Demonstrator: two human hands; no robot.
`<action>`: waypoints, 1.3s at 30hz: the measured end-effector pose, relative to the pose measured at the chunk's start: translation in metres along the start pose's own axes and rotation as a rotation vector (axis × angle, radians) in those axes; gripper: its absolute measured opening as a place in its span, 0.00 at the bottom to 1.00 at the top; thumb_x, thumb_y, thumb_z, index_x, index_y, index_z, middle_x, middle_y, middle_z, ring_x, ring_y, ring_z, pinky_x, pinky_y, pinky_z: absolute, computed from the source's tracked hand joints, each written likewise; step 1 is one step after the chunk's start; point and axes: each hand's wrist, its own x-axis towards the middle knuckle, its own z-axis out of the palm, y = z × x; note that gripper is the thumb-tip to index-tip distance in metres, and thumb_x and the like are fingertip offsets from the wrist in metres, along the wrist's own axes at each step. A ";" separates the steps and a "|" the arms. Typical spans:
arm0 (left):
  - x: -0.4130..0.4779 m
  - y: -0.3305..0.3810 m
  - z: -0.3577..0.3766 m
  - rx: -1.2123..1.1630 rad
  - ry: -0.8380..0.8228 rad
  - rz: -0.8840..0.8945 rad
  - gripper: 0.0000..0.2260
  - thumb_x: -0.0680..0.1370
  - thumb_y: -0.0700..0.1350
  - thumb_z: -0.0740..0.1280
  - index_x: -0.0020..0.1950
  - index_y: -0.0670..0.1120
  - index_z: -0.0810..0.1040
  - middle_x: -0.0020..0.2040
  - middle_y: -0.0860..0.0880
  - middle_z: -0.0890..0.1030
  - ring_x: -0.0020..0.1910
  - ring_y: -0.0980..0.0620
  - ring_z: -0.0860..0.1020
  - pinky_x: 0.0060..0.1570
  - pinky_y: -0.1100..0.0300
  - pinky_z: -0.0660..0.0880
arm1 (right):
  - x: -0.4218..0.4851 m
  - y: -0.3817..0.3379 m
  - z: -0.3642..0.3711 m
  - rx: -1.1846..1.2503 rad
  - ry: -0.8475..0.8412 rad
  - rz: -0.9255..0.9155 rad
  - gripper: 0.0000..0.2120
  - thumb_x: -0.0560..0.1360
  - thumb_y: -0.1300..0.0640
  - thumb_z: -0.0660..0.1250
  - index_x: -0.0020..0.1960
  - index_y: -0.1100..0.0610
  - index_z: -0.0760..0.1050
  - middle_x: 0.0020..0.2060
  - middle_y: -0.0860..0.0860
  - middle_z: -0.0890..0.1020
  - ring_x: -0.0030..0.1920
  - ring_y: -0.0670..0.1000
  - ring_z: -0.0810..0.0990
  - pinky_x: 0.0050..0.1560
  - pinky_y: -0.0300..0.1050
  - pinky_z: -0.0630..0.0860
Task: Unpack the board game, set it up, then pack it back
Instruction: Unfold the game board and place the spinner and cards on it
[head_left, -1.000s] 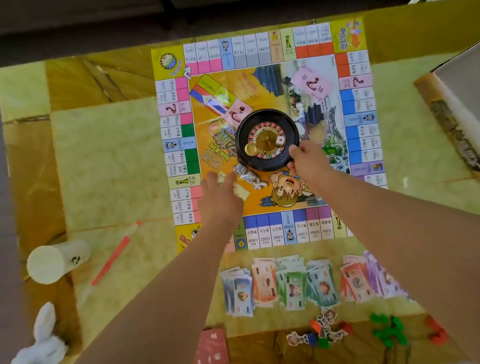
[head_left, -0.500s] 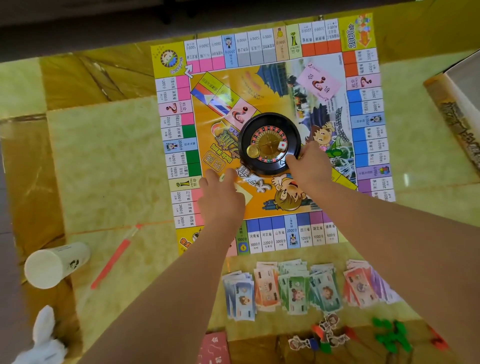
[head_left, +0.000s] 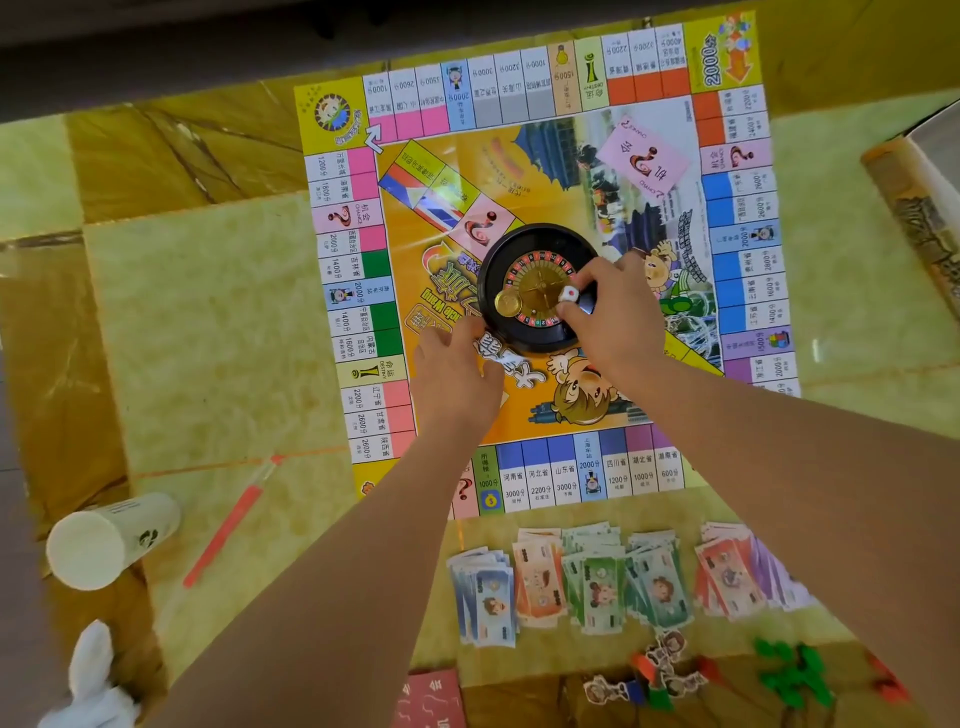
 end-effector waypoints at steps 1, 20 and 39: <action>0.001 -0.001 -0.001 -0.012 -0.001 -0.006 0.20 0.76 0.44 0.64 0.69 0.51 0.70 0.59 0.44 0.67 0.58 0.44 0.69 0.56 0.45 0.72 | -0.001 0.000 -0.001 0.031 0.017 -0.013 0.09 0.75 0.53 0.69 0.52 0.55 0.74 0.51 0.53 0.70 0.40 0.51 0.72 0.39 0.44 0.66; 0.007 0.026 -0.005 -0.019 0.169 0.111 0.13 0.79 0.46 0.63 0.63 0.54 0.72 0.56 0.48 0.70 0.47 0.48 0.74 0.35 0.59 0.66 | -0.038 0.025 0.000 0.141 -0.035 0.192 0.10 0.75 0.49 0.65 0.49 0.55 0.70 0.35 0.48 0.76 0.39 0.53 0.77 0.40 0.49 0.73; 0.031 0.034 -0.004 -0.053 0.197 0.054 0.04 0.76 0.46 0.69 0.48 0.48 0.76 0.50 0.49 0.75 0.44 0.51 0.75 0.39 0.59 0.67 | -0.009 0.025 -0.008 0.351 -0.106 0.235 0.15 0.78 0.51 0.65 0.60 0.57 0.67 0.32 0.47 0.72 0.36 0.48 0.75 0.39 0.44 0.73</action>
